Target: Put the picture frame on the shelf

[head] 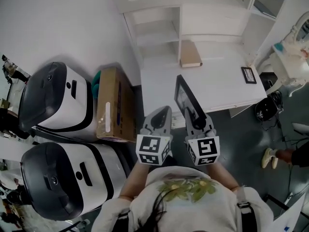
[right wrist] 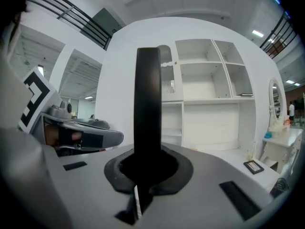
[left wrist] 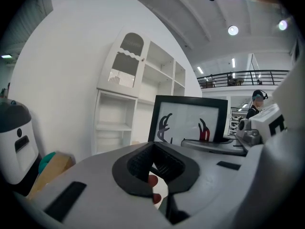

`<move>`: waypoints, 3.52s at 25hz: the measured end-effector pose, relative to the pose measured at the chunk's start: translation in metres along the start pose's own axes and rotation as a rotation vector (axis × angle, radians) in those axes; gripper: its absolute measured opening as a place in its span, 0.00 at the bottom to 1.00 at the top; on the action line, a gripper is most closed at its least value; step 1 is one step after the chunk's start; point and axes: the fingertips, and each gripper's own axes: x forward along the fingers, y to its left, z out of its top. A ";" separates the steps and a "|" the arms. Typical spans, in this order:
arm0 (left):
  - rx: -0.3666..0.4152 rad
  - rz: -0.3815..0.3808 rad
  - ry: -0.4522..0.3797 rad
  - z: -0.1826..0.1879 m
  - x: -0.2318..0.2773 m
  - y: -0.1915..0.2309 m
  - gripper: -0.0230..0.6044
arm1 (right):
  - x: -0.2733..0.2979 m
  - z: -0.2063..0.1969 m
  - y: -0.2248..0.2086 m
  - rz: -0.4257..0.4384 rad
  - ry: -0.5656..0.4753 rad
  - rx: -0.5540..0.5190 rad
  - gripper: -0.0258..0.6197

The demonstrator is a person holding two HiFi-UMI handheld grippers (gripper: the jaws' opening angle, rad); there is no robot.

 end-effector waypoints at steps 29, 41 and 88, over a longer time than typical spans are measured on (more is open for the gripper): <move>-0.041 -0.029 0.014 0.005 0.066 0.073 0.08 | 0.091 -0.003 -0.020 -0.044 0.031 0.003 0.09; -0.004 -0.035 0.023 0.021 0.113 0.083 0.08 | 0.131 0.007 -0.056 -0.061 0.001 0.036 0.09; -0.011 -0.003 0.037 0.042 0.230 0.135 0.08 | 0.258 0.011 -0.129 -0.019 0.010 0.036 0.09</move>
